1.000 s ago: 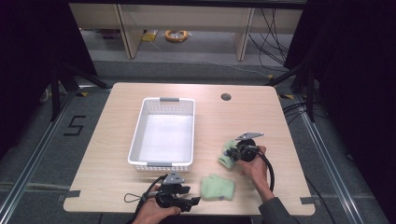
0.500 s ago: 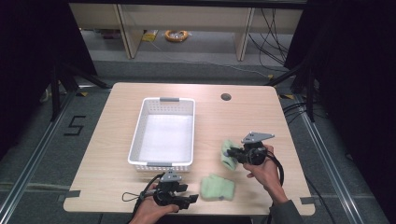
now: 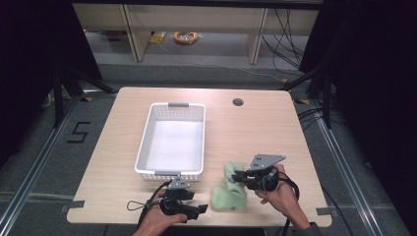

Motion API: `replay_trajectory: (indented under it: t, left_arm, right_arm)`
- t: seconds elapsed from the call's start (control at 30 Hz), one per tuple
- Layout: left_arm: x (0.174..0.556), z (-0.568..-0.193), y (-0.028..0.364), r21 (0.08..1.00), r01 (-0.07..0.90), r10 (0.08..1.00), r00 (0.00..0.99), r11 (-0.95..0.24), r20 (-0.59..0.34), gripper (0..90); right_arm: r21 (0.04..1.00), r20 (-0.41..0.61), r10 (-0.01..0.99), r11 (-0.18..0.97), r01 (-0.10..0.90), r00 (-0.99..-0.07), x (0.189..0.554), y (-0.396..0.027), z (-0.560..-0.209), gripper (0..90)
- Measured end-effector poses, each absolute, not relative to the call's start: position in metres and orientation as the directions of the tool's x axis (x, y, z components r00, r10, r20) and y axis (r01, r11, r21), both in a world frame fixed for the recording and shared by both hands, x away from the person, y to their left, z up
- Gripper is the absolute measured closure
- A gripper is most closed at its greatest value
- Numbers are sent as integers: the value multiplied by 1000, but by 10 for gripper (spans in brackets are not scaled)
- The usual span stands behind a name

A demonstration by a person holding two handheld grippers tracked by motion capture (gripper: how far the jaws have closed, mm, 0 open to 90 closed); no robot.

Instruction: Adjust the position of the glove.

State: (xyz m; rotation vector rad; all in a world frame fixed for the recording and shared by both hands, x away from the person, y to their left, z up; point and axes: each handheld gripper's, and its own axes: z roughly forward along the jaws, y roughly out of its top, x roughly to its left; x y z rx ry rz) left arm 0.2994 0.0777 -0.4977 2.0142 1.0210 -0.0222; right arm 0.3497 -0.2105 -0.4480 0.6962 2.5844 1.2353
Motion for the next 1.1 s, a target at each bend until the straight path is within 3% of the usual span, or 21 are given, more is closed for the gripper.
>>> replay_trajectory:
  t: [0.63,0.87,1.1]
  left_arm:
    - [300,-497,78,690,654,654,674,-312,-343,249]
    - [299,-495,75,710,636,648,684,-304,-335,264]
    - [301,-485,66,749,581,614,728,-319,-303,304]
  right_arm:
    - [716,-27,287,674,181,-958,324,-183,-468,823]
    - [690,-8,266,699,187,-964,320,-182,-476,810]
    - [699,-15,303,685,207,-953,316,-183,-476,659]
